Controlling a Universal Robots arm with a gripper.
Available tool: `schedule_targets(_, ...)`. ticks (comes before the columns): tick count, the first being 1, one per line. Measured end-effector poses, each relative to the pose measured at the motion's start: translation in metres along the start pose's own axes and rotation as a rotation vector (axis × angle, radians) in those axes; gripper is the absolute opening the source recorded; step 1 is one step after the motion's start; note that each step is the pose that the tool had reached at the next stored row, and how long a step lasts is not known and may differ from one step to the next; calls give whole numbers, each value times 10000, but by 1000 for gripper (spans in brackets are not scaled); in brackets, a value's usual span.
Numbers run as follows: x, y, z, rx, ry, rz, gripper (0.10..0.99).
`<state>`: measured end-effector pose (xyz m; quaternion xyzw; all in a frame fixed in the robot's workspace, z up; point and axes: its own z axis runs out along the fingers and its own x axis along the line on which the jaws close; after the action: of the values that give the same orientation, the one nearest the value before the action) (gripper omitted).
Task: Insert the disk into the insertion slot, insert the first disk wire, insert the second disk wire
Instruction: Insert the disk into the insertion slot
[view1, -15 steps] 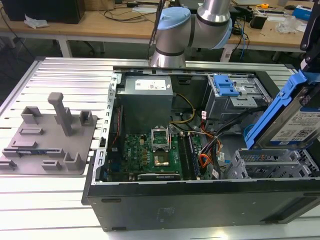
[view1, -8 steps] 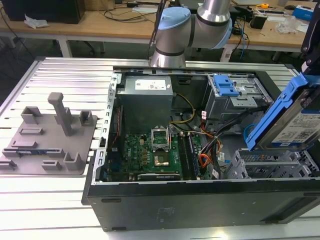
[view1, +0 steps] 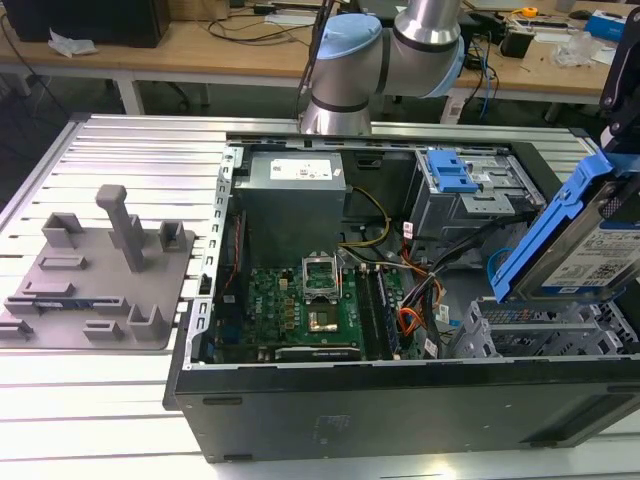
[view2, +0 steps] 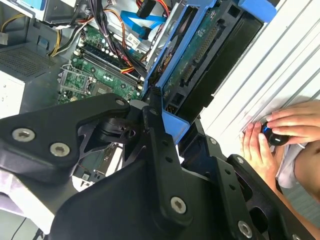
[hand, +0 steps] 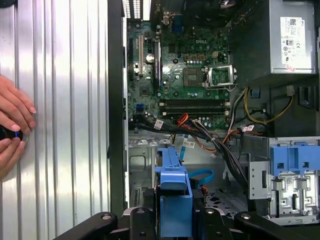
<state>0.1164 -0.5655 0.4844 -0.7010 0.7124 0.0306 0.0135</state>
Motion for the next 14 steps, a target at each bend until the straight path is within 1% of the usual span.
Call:
schedule_targets(3,-4,0,6,0,3,0,365)
schedule_targets(6,-11,-1,30,0,0,0,365)
schedule_targets(14,-18,-3,133,0,2,0,365)
